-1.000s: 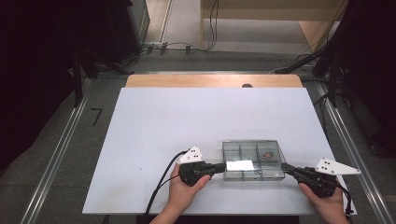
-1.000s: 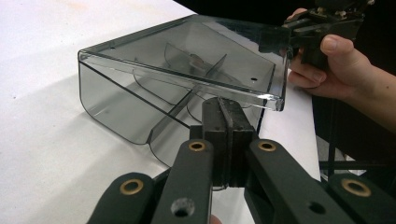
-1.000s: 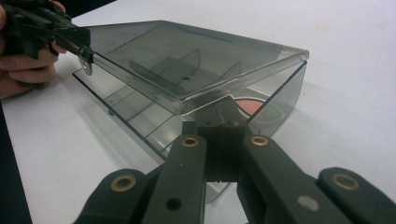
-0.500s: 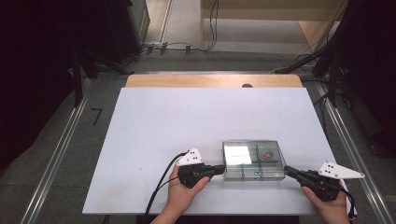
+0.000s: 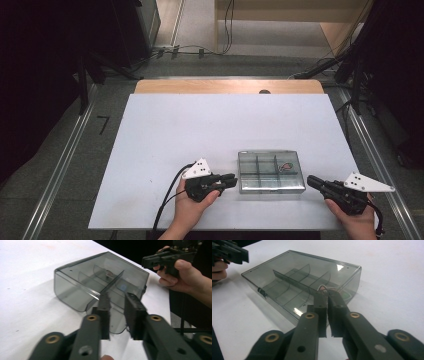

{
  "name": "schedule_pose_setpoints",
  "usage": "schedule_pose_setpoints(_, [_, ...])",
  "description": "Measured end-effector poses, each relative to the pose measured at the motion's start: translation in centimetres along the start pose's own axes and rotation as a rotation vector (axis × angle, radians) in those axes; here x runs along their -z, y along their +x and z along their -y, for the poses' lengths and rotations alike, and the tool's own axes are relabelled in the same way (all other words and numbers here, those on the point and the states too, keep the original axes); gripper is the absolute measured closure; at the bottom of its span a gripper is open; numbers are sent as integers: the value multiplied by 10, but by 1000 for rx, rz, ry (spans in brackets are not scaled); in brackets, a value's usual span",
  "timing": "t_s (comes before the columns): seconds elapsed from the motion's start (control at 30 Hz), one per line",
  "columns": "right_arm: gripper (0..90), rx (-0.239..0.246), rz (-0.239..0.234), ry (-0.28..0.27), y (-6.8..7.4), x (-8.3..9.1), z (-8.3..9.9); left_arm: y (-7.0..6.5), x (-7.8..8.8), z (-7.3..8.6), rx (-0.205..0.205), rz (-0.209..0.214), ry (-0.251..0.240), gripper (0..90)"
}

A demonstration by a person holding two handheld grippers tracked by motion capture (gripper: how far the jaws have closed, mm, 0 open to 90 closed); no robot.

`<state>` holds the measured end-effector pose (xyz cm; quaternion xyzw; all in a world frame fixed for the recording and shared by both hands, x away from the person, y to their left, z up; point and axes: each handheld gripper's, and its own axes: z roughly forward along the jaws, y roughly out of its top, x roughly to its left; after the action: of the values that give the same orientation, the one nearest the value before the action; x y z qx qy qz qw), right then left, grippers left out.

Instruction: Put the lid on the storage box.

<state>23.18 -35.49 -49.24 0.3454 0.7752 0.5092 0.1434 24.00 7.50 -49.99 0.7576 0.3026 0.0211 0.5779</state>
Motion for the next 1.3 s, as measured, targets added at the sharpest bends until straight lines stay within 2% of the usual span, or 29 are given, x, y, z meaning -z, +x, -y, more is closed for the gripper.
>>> schedule_pose_setpoints(0.07, [733, 0, -3, 2, 1, -1, -1, 0, 3, 1, -1, -26, -11, 662])
schedule_pose_setpoints(0.17, [527, 1, 0, -2, 4, -3, -2, 1, 8, 1, -9, -47, -23, 586])
schedule_pose_setpoints(0.27, [399, 6, -6, -7, 4, -3, -4, 1, 13, 0, -32, -67, -27, 522])
schedule_pose_setpoints(0.37, [314, -6, -19, -14, 3, -3, -4, 1, 16, 0, -46, -76, -21, 443])
schedule_pose_setpoints(0.53, [161, -11, 11, -20, 0, -3, -4, 2, 24, 2, -59, -106, -25, 316])
schedule_pose_setpoints(0.7, [89, -15, 8, -23, -2, -3, -4, 5, 35, 4, -63, -120, -32, 220])
schedule_pose_setpoints(0.9, [84, -10, 21, -27, -3, -3, -4, 10, 48, 7, -59, -134, -36, 88])
schedule_pose_setpoints(0.97, [59, -8, 21, -31, -4, -3, -3, 12, 53, 9, -62, -137, -38, 42])
schedule_pose_setpoints(1.03, [0, -12, 25, -36, -4, -3, -4, 14, 57, 10, -65, -152, -36, 18])
schedule_pose_setpoints(1.17, [0, -16, 77, -39, -4, -3, -5, 19, 66, 13, -64, -176, -32, 11])
schedule_pose_setpoints(1.3, [0, -17, 85, -38, -5, -3, -4, 22, 72, 15, -61, -193, -28, 0])
